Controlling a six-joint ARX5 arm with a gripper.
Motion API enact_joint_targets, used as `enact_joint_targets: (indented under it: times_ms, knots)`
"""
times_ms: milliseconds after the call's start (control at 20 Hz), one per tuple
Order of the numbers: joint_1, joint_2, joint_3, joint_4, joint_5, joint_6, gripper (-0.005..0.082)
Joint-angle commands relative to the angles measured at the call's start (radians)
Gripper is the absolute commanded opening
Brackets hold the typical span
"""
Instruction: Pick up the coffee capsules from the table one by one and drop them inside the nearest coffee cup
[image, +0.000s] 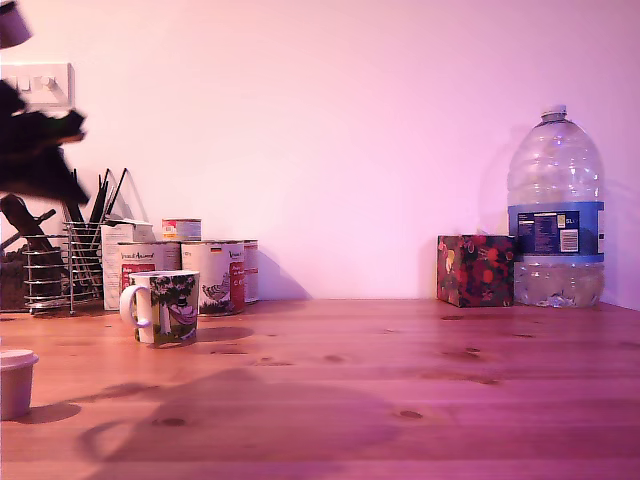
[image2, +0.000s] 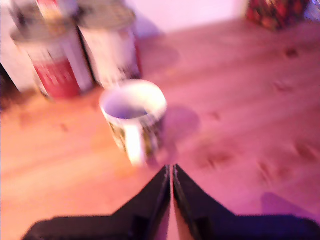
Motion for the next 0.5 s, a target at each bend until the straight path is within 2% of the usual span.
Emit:
enact_joint_targets:
  times_ms: [0, 300, 450]
  knots:
    - [-0.009, -0.040, -0.039, -0.002, 0.001, -0.016, 0.0004]
    - [-0.046, -0.221, -0.141, -0.113, -0.044, -0.056, 0.0016]
    - [-0.061, -0.331, -0.159, -0.230, -0.051, -0.085, 0.0030]
